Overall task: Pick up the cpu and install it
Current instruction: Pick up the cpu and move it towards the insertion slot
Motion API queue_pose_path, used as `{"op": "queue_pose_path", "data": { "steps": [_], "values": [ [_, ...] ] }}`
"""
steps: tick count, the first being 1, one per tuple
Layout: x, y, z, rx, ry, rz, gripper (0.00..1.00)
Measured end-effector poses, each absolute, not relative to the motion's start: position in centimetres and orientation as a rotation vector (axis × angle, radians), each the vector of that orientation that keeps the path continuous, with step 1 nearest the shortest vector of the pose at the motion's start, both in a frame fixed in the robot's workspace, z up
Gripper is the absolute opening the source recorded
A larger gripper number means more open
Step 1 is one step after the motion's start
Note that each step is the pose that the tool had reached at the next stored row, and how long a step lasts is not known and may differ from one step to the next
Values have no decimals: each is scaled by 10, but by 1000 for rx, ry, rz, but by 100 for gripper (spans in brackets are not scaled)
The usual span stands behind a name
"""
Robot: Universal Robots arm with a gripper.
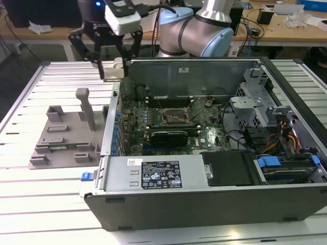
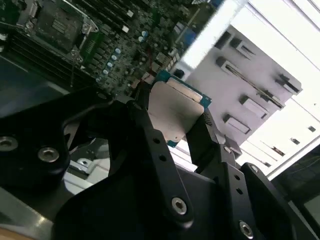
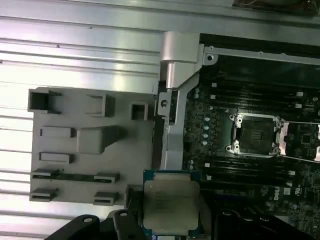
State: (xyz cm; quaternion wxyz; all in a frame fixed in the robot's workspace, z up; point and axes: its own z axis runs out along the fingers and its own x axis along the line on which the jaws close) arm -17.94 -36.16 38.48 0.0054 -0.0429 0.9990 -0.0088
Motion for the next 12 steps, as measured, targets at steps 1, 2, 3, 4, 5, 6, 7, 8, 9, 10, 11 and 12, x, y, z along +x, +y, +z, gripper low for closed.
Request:
{"op": "queue_pose_path", "data": {
  "steps": [1, 2, 3, 4, 5, 6, 7, 8, 9, 10, 11, 12],
  "values": [
    [-170, -361, 381, -135, 3130, -28, 54],
    [-165, -360, 379, -134, 3131, -27, 54],
    [-160, -360, 377, -135, 3132, -28, 54],
    [-153, -359, 374, -135, 3133, -27, 54],
    [-147, -358, 372, -134, 3134, -27, 54],
    [-142, -358, 370, -135, 3135, -27, 54],
    [-138, -357, 368, -135, 3136, -27, 54],
    [-133, -356, 367, -135, 3137, -27, 54],
    [-127, -355, 364, -135, 3138, -27, 54],
    [-123, -354, 363, -135, 3139, -27, 54],
    [-118, -353, 361, -135, 3140, -27, 54],
    [-114, -353, 359, -135, 3141, -27, 54]
  ]
}}
